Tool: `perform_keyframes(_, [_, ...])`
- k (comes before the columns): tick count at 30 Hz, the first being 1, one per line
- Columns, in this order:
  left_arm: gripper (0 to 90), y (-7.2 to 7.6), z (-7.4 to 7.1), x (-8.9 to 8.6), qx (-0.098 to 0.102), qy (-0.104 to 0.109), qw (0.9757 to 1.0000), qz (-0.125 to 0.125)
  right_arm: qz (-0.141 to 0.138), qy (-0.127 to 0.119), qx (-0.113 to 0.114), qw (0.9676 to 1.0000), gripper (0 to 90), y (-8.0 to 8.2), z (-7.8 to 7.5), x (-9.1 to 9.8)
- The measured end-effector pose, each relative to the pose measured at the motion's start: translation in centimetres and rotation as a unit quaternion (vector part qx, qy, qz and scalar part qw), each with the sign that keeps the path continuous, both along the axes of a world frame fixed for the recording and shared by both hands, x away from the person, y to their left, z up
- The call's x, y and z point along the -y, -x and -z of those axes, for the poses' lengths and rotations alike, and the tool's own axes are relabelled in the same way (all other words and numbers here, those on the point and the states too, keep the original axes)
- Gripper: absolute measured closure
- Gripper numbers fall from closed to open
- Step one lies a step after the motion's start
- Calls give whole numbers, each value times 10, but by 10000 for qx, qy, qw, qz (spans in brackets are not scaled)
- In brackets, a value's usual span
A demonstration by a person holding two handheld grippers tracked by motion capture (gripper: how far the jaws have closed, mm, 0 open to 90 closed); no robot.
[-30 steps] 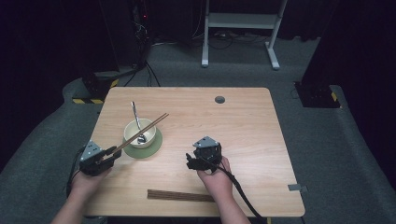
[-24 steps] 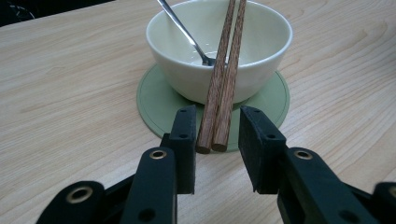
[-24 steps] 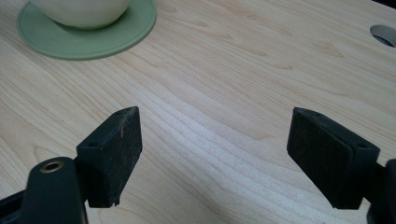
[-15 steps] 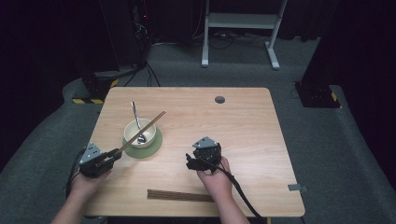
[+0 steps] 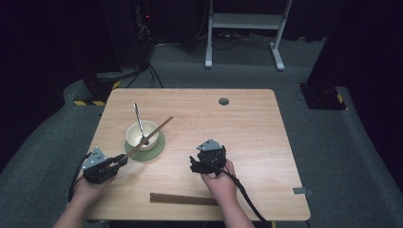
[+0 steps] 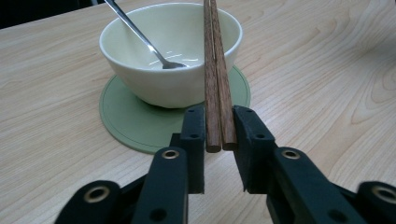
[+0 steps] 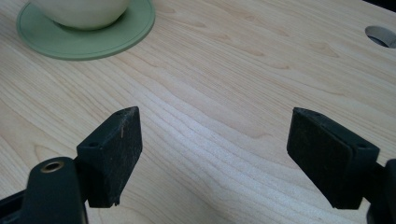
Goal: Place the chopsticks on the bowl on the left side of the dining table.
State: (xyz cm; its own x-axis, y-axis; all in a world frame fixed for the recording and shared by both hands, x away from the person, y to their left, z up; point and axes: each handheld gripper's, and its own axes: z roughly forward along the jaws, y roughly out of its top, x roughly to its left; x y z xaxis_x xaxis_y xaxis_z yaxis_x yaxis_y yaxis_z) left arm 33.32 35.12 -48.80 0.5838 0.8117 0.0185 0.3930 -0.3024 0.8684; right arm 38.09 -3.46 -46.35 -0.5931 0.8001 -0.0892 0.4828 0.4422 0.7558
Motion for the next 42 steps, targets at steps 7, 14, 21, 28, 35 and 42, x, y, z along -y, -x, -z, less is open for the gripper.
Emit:
perform_keyframes(7, [663, -1, -1, -4, 41, 27, 9998, -217, -127, -145, 28, 9998, 254, 1, -1, 0])
perform_keyframes(14, [618, -5, 1, -11, -21, 29, 9989, -468, -221, -296, 43, 9993, 220, -4, 1, -7])
perform_keyframes(21, [596, -9, -1, -19, 27, 136, 9967, -796, -261, -351, 109, 9990, 229, -11, 2, -23])
perform_keyframes(28, [589, -14, -2, -25, 57, 183, 9935, -1125, -382, -232, 349, 9984, 264, -14, -3, -40])
perform_keyframes(35, [580, -24, 1, -29, -10, 243, 9909, -1322, -306, -254, 397, 9984, 321, -23, -3, -54])
perform_keyframes(42, [573, -31, 4, -31, -21, 338, 9874, -1549, -64, -265, 418, 9988, 349, -40, 0, -62])
